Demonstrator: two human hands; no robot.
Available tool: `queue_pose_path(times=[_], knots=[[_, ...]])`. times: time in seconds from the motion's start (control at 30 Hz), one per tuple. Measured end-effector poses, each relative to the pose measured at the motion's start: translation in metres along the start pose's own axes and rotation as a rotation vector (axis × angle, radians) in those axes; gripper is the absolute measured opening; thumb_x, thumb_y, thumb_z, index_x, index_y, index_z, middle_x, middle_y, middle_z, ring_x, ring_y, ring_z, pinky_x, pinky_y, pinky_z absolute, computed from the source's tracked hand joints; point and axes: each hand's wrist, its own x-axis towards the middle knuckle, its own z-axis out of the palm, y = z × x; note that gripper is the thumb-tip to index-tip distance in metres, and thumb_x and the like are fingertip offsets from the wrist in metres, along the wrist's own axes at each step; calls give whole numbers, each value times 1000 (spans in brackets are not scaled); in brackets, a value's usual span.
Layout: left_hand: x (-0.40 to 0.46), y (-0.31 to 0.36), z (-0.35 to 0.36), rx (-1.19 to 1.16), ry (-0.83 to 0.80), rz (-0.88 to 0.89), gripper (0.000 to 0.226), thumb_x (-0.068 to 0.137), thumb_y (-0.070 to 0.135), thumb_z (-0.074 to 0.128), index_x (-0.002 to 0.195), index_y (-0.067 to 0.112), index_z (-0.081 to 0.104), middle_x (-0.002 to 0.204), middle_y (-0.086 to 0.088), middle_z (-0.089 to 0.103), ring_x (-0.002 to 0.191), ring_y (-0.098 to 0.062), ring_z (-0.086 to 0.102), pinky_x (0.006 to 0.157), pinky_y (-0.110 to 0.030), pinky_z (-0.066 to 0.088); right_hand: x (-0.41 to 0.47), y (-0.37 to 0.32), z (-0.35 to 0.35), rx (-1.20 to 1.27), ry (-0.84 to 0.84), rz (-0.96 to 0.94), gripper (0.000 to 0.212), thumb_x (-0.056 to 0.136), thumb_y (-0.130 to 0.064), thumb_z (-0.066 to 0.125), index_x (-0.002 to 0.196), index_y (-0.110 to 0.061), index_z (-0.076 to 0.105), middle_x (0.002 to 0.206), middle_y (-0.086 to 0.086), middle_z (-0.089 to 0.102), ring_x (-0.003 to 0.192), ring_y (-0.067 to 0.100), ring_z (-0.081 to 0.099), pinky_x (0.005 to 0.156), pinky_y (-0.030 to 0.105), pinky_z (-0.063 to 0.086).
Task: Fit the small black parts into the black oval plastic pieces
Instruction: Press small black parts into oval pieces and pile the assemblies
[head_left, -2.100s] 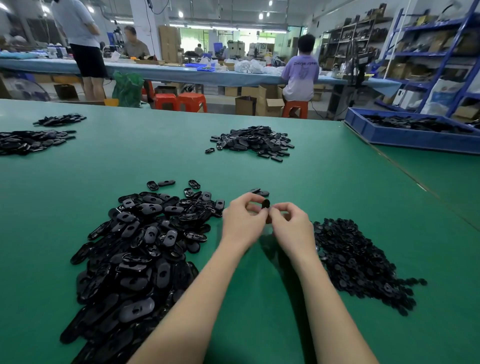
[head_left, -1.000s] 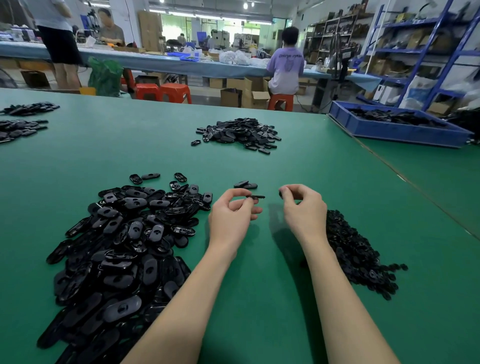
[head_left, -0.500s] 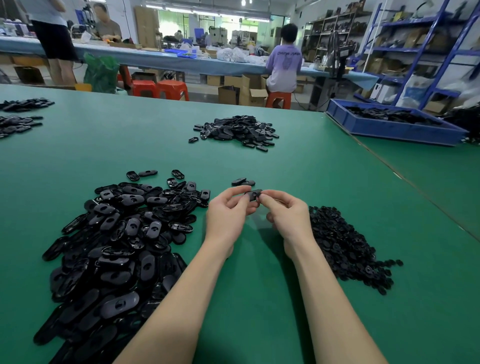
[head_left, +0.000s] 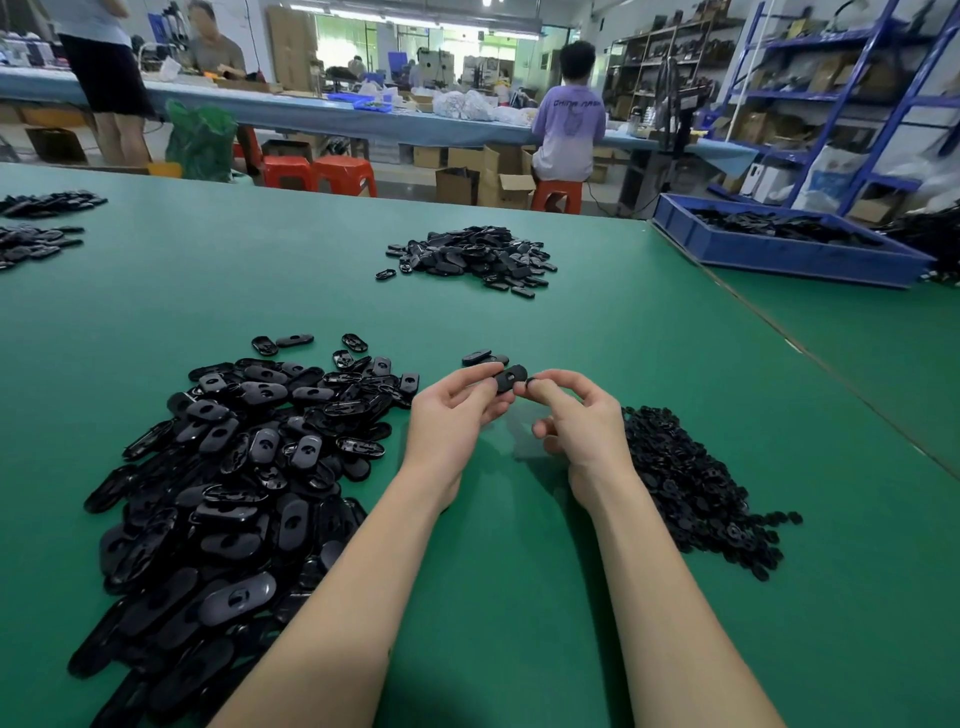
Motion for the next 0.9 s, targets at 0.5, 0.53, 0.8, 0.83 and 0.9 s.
queue_pose_path(times=[0.5, 0.53, 0.8, 0.83, 0.9], knots=[[-3, 1, -1, -28, -38, 9, 17, 96, 0, 62, 104, 8, 74, 94, -5, 79, 85, -18, 75, 77, -18, 57, -2, -3, -3, 48, -49, 28, 8, 91, -12, 74, 96, -17, 74, 81, -6, 76, 49, 6, 60, 43, 15, 36], [-3, 1, -1, -31, -35, 12, 16, 96, 0, 62, 103, 8, 74, 94, -6, 79, 84, -17, 75, 77, -18, 57, -2, -3, -2, 52, -42, 28, 7, 91, -11, 75, 96, -16, 74, 78, -7, 75, 49, 6, 60, 43, 15, 37], [-3, 0, -1, -32, -27, 7, 13, 95, 1, 64, 101, 7, 74, 89, -6, 79, 81, -15, 75, 75, -16, 56, -1, -1, 0, 3, -18, 26, 7, 86, -12, 80, 87, -18, 77, 68, -7, 71, 41, 7, 52, 41, 15, 35], [-3, 0, -1, -28, -29, 9, 13, 94, 1, 65, 100, 8, 74, 89, -5, 79, 81, -15, 75, 75, -16, 56, 0, -1, 0, 5, -13, 27, 7, 85, -11, 80, 87, -17, 77, 68, -7, 71, 41, 7, 50, 41, 15, 34], [-3, 0, -1, -5, -33, 17, 13, 94, 2, 65, 98, 10, 75, 89, -6, 79, 81, -15, 76, 75, -16, 56, 0, 0, 0, 11, -7, 29, 6, 85, -10, 80, 87, -15, 78, 66, -6, 70, 40, 7, 49, 40, 15, 33]])
